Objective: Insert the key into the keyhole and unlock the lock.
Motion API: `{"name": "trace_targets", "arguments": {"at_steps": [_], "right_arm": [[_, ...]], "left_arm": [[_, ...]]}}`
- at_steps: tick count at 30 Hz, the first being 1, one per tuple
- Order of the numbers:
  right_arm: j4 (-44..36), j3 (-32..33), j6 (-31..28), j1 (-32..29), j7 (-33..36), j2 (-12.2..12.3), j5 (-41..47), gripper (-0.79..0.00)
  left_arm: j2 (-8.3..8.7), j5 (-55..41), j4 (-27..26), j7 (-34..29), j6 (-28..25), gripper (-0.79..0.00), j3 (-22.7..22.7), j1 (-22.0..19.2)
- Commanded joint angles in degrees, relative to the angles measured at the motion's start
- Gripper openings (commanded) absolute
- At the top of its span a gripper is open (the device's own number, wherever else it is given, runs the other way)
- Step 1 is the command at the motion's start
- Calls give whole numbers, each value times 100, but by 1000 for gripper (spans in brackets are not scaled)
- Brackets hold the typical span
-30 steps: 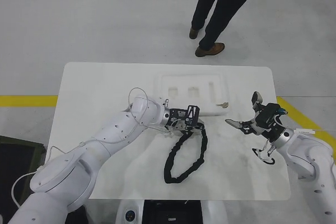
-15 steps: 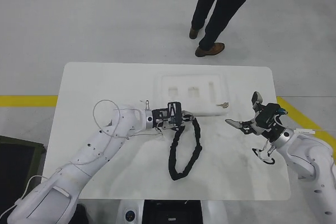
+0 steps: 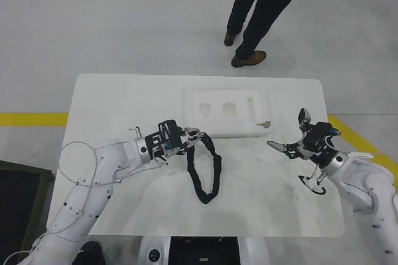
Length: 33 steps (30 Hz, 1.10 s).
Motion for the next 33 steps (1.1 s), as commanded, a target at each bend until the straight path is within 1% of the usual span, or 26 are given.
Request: {"name": "trace_targets", "arguments": {"at_steps": [1, 6, 9, 31, 33], "right_arm": [[0, 0, 0, 0, 0, 0, 0, 0], [0, 0, 0, 0, 0, 0, 0, 0], [0, 0, 0, 0, 0, 0, 0, 0], [18, -13, 26, -19, 5, -6, 58, 0], [50, -43, 97, -29, 269, -18, 354, 0]], "left_arm": [[4, 50, -68, -32, 173, -785, -27, 76], [-4, 182, -74, 123, 546, -785, -21, 136], [-6, 241, -16, 238, 620, -785, -10, 119], [-6, 241, -16, 238, 620, -785, -10, 119], [-6, 241, -16, 238, 620, -785, -10, 119]]}}
